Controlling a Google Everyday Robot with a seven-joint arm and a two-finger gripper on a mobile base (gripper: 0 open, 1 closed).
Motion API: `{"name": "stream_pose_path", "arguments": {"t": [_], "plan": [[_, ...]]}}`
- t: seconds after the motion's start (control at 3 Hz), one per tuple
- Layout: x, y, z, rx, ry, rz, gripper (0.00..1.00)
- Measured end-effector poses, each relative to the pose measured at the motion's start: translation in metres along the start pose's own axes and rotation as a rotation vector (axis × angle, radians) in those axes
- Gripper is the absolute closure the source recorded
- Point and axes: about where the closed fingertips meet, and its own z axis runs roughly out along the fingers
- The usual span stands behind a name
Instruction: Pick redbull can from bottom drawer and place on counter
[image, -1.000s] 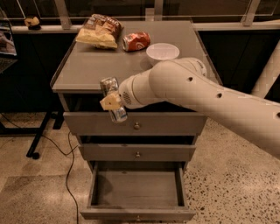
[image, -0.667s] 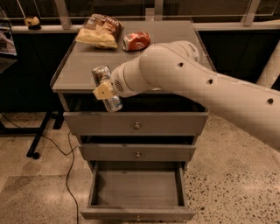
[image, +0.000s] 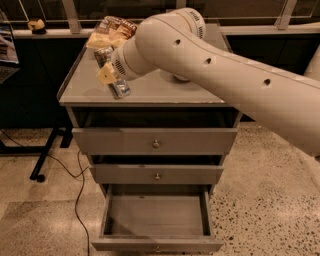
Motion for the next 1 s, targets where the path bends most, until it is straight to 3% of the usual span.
{"name": "stream_pose_path", "arguments": {"t": [0.33,1.0], "plan": [[0.0,0.0,0.0,0.0,0.0,0.0,1.0],[-0.013,-0.032,0.018,0.068,-0.025,0.016,1.0]]}}
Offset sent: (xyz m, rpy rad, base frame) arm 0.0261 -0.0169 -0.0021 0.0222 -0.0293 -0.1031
